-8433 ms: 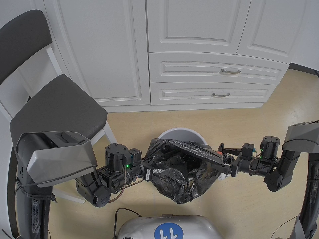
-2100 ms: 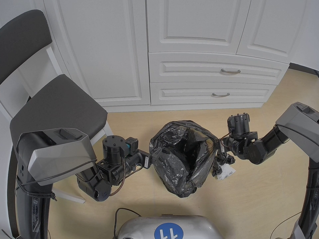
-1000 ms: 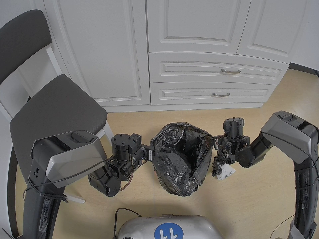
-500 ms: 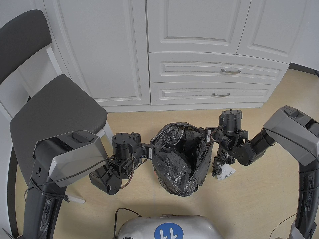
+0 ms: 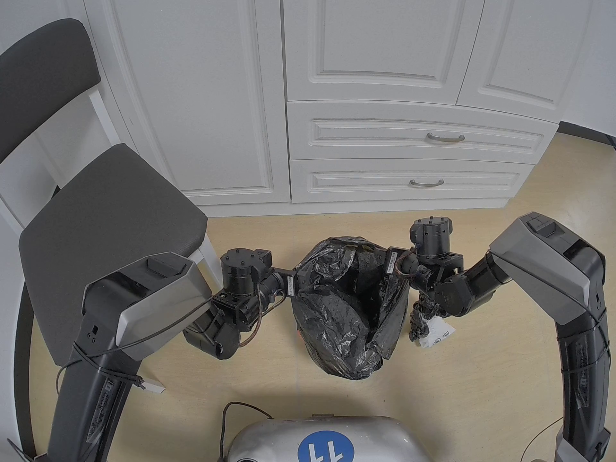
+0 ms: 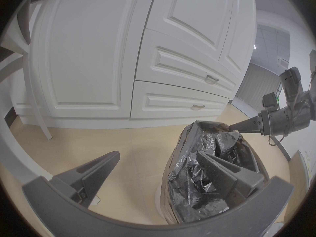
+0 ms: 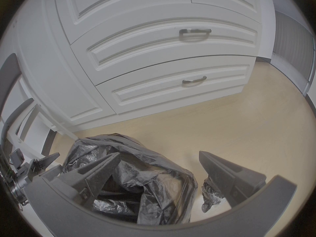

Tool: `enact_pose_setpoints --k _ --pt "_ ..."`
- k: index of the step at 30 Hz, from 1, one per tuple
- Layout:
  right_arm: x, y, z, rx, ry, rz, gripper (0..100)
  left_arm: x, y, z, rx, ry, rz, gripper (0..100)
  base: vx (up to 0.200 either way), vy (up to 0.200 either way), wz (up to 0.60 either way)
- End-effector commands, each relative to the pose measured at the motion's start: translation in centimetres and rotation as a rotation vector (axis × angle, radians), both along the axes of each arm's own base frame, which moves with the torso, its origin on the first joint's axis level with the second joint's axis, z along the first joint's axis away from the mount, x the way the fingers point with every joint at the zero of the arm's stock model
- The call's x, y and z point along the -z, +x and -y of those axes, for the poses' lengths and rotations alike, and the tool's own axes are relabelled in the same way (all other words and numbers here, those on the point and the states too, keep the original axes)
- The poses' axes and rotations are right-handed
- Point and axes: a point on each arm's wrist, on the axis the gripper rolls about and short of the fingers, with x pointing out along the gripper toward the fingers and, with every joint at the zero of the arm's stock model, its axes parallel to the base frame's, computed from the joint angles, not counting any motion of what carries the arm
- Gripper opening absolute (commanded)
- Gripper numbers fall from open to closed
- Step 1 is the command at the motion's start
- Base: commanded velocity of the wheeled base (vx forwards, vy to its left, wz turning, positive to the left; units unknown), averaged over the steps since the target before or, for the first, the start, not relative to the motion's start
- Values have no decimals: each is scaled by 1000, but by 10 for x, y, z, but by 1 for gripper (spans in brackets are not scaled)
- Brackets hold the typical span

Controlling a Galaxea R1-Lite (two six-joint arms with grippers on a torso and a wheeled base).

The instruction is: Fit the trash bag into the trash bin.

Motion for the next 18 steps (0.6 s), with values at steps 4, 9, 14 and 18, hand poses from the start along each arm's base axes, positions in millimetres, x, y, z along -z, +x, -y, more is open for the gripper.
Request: enact_pose_setpoints --k 4,9,14,18 --pt "14 9 -2 5 11 0 100 11 15 1 -24 -5 -8 100 0 0 0" --pt "11 15 -2 16 33 20 100 14 24 -4 -48 -14 -5 100 0 0 0" --pt "11 23 3 37 49 34 100 15 35 -7 -103 -18 4 100 0 0 0" --pt "11 28 7 46 53 43 100 12 40 -5 -133 -62 8 100 0 0 0"
